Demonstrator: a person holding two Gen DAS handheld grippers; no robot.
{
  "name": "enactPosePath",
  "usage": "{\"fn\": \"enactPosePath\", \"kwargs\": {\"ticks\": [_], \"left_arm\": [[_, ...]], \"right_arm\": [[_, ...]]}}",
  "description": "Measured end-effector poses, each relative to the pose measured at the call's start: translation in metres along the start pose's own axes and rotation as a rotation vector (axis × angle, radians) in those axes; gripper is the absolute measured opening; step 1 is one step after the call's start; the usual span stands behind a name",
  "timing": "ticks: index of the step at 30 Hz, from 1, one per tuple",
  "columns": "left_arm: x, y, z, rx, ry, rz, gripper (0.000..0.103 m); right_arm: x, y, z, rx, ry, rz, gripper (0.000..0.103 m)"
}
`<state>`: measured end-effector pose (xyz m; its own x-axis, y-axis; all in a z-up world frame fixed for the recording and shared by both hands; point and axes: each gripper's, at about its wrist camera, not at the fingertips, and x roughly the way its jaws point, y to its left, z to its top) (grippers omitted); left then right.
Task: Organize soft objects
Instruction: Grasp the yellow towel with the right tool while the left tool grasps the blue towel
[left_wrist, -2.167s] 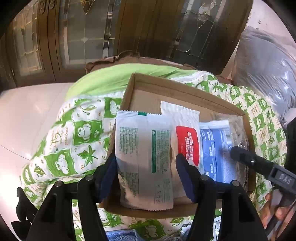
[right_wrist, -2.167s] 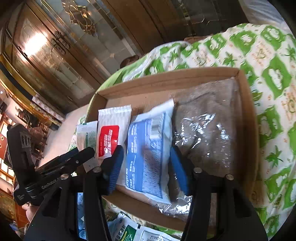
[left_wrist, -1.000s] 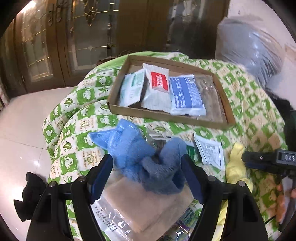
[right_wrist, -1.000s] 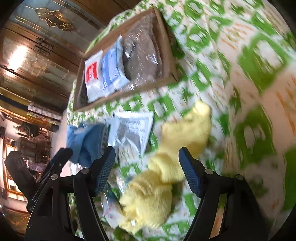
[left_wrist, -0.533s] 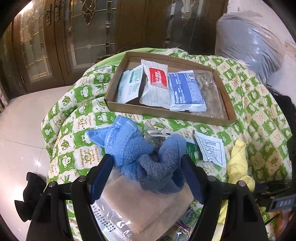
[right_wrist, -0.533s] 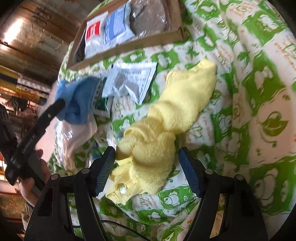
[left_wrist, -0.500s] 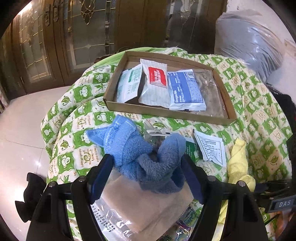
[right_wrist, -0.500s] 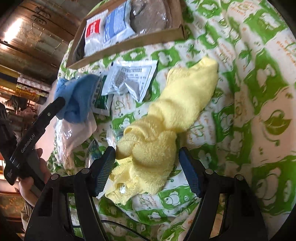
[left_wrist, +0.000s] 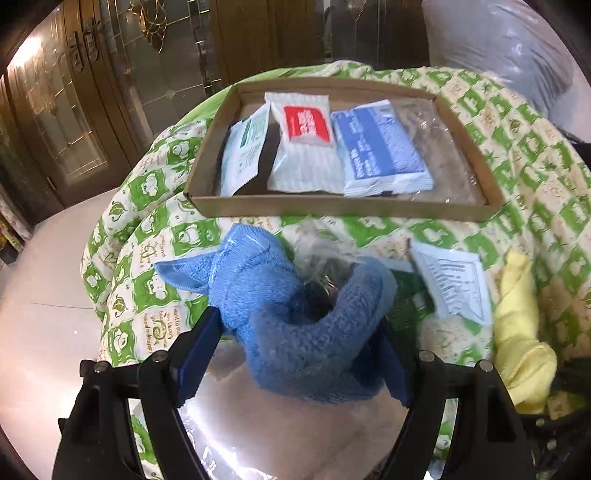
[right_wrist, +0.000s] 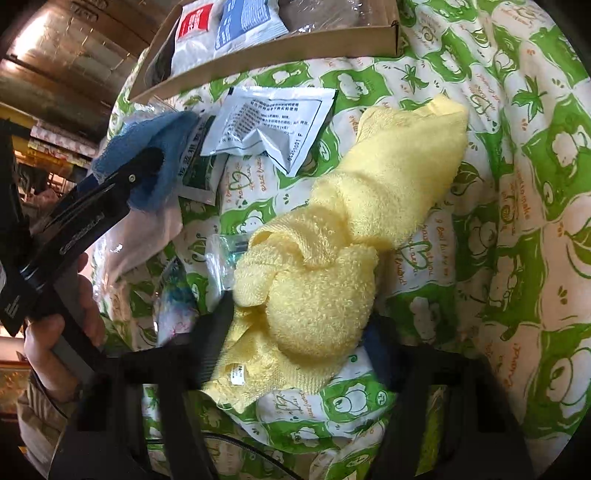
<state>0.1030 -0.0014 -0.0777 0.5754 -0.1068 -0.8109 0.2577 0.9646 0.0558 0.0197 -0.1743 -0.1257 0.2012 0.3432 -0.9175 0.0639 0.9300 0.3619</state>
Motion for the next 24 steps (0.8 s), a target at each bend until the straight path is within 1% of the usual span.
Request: {"fn": "enactPosePath", "kwargs": {"ticks": [1,2,3,4,5,6,7,8,10,12,14,19,21,23,24], "left_arm": [[0.001,0.003,0.000,-0.011,0.002,-0.006,0.065],[0.000,0.008,0.000,-0.036,-0.007,-0.027,0.047],[-0.001,0.012,0.001,-0.055,-0.012,-0.042,0.039],[-0.003,0.019,0.001,-0.089,-0.014,-0.065,0.035],[-0.004,0.025,0.002,-0.123,-0.015,-0.089,0.027],[-0.007,0.031,0.001,-0.152,-0.019,-0.113,0.021],[-0.011,0.037,0.000,-0.184,-0.023,-0.147,0.018],[-0.014,0.039,-0.001,-0.199,-0.027,-0.164,0.011],[-0.027,0.045,-0.004,-0.235,-0.050,-0.210,0.011],[-0.038,0.049,-0.006,-0.254,-0.080,-0.230,0.011],[-0.052,0.056,-0.010,-0.290,-0.118,-0.270,0.011],[-0.066,0.071,-0.018,-0.382,-0.157,-0.359,0.011],[-0.070,0.080,-0.022,-0.435,-0.173,-0.411,0.011],[-0.073,0.087,-0.024,-0.467,-0.186,-0.428,0.011],[-0.074,0.088,-0.025,-0.472,-0.188,-0.425,0.011]], "right_arm": [[0.001,0.000,0.000,0.001,0.000,-0.001,0.048],[0.001,0.000,0.001,0.004,-0.003,0.004,0.044],[0.000,0.000,0.001,0.005,-0.008,0.007,0.037],[-0.001,0.001,0.002,0.005,-0.013,0.016,0.036],[-0.003,0.001,0.002,0.004,-0.018,0.021,0.034],[-0.004,0.002,0.003,0.000,-0.023,0.024,0.033],[-0.006,0.005,0.003,-0.008,-0.031,0.031,0.033],[-0.009,0.006,0.004,-0.012,-0.038,0.040,0.032],[-0.020,0.006,0.004,-0.018,-0.064,0.061,0.032],[-0.028,0.009,0.006,-0.031,-0.100,0.071,0.032],[-0.036,0.011,0.008,-0.045,-0.136,0.074,0.032],[-0.048,0.008,0.012,-0.041,-0.206,0.105,0.032],[-0.053,0.004,0.013,-0.037,-0.226,0.112,0.032],[-0.058,0.003,0.014,-0.034,-0.251,0.116,0.032],[-0.060,0.001,0.013,-0.035,-0.256,0.115,0.032]]}}
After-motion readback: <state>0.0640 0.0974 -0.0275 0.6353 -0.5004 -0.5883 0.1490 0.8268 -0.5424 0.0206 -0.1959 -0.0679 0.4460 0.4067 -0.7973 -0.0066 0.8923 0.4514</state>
